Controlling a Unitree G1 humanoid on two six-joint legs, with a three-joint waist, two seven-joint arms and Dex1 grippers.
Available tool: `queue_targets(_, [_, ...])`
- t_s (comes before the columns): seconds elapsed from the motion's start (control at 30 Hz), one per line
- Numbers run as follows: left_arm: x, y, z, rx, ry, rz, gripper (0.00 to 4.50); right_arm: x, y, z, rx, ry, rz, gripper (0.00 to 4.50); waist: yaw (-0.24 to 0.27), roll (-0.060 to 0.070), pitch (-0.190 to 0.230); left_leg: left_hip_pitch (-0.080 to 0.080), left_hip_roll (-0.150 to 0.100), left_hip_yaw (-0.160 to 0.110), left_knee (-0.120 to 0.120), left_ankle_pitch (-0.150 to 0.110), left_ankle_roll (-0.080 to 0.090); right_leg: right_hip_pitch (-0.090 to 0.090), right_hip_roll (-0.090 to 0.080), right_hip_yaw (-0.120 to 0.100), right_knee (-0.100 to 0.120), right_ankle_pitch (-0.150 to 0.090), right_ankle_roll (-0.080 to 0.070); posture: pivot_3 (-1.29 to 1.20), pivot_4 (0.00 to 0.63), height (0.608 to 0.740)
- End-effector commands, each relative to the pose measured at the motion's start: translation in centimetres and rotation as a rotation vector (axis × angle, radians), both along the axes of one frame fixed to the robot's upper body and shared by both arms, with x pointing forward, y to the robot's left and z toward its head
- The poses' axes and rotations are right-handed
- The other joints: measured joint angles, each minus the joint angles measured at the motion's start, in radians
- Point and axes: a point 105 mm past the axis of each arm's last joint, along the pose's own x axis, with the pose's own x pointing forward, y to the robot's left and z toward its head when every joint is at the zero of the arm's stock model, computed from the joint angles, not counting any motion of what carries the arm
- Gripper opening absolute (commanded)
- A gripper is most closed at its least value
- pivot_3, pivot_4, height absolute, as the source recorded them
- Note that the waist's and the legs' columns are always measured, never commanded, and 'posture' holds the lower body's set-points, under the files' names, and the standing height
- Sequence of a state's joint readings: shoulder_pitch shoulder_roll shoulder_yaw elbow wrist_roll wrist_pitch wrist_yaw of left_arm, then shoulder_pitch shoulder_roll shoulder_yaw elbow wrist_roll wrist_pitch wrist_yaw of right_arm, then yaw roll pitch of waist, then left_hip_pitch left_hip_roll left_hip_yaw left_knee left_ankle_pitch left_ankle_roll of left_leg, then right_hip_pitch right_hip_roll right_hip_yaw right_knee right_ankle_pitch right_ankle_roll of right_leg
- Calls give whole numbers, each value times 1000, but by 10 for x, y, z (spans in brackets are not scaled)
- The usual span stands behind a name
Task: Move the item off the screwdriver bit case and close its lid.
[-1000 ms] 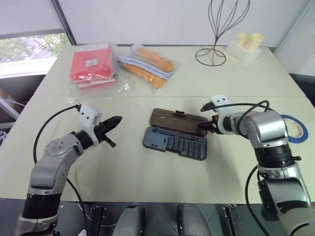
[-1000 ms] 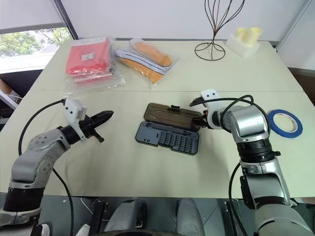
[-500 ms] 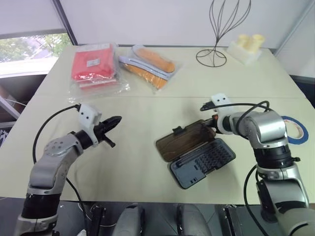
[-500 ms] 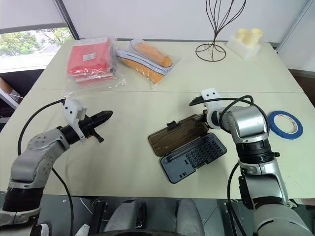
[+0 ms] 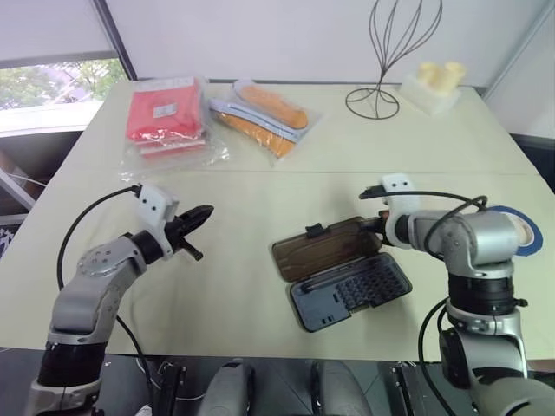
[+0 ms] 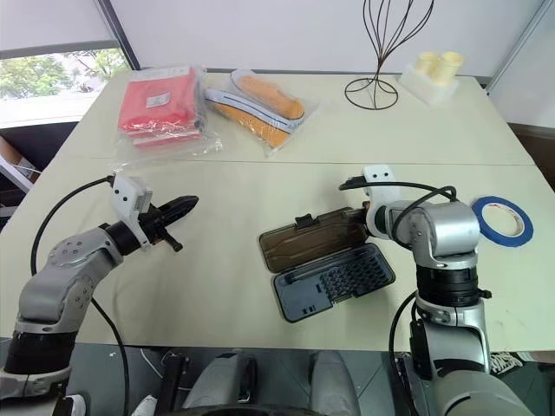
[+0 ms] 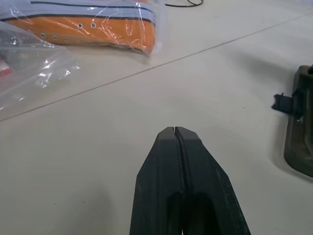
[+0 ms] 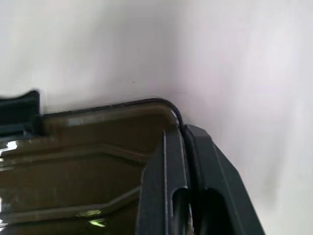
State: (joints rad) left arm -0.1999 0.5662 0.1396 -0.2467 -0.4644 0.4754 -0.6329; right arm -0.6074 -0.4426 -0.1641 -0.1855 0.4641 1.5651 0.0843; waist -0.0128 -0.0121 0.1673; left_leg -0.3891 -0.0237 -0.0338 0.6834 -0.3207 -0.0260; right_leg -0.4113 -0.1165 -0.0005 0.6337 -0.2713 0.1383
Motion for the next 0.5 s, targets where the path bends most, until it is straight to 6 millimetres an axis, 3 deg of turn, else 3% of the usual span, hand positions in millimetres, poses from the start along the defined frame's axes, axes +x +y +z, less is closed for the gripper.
queue_targets(0.03, [-2,0,13,15,-53,-13,0,-16,2,-27,62,129,-38,32,0,-1,-1,0,0,0,0,0,0,0,0,0,0,0,0,0,150,740])
queue_targets(0.27, [0,-3,14,17,-54,-26,0,-27,-6,-24,89,199,-70,32,0,-2,-1,0,1,0,0,0,0,1,0,0,0,0,0,0,150,740])
queue_targets(0.5, [0,-3,14,22,-54,-31,0,-52,1,-21,109,297,-58,32,2,-2,-1,0,1,0,0,-4,7,2,0,-1,-1,0,0,0,150,740])
